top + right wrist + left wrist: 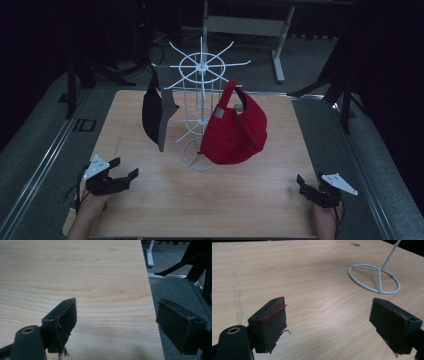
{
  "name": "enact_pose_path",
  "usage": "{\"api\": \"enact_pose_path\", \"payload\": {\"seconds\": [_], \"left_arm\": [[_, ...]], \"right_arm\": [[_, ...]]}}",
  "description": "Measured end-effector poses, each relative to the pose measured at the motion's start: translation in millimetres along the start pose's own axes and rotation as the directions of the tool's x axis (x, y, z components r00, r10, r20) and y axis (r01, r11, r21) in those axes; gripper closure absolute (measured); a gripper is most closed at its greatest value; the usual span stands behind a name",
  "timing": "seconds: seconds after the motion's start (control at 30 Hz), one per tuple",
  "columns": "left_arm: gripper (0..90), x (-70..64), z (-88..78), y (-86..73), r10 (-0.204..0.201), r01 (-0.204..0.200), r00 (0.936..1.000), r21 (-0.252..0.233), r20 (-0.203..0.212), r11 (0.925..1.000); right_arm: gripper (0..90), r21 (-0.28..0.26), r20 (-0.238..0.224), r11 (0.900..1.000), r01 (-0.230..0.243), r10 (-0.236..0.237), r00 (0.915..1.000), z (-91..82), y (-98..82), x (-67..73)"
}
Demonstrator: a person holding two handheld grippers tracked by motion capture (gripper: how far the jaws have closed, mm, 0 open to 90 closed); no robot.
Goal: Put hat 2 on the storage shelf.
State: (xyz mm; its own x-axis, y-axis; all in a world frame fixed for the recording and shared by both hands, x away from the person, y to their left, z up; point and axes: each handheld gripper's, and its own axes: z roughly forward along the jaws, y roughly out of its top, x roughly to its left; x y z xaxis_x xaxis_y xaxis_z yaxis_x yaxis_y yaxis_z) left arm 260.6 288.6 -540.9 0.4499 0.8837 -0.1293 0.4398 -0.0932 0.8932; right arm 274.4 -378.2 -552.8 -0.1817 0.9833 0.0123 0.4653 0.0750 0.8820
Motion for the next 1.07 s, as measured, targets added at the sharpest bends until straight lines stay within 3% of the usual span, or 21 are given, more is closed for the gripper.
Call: {"api": "enact_pose_path", "payload": {"seconds": [0.3, 0.63, 1.07], "left_arm": [[14.7, 0.8, -9.0, -12.8, -0.038, 0.037, 0.9988, -0.013, -0.030, 0.9992], [14.7, 0.3, -15.5, -22.2, -0.053, 0.051, 0.9971, -0.026, -0.055, 0.9983], [14.7, -0.7, -17.3, -27.8, -0.059, 0.057, 0.9969, -0.032, -0.052, 0.9978]], "right_arm": [[16.6, 0.001, -0.001, 1.000, -0.001, 0.001, 1.0000, 0.2, 0.1, -0.2], [16.6, -0.001, -0.001, 1.000, -0.002, 0.002, 1.0000, -0.1, -0.1, -0.2], [16.6, -0.002, -0.002, 1.000, -0.003, 0.003, 1.0000, 0.0, 0.0, -0.4]]}}
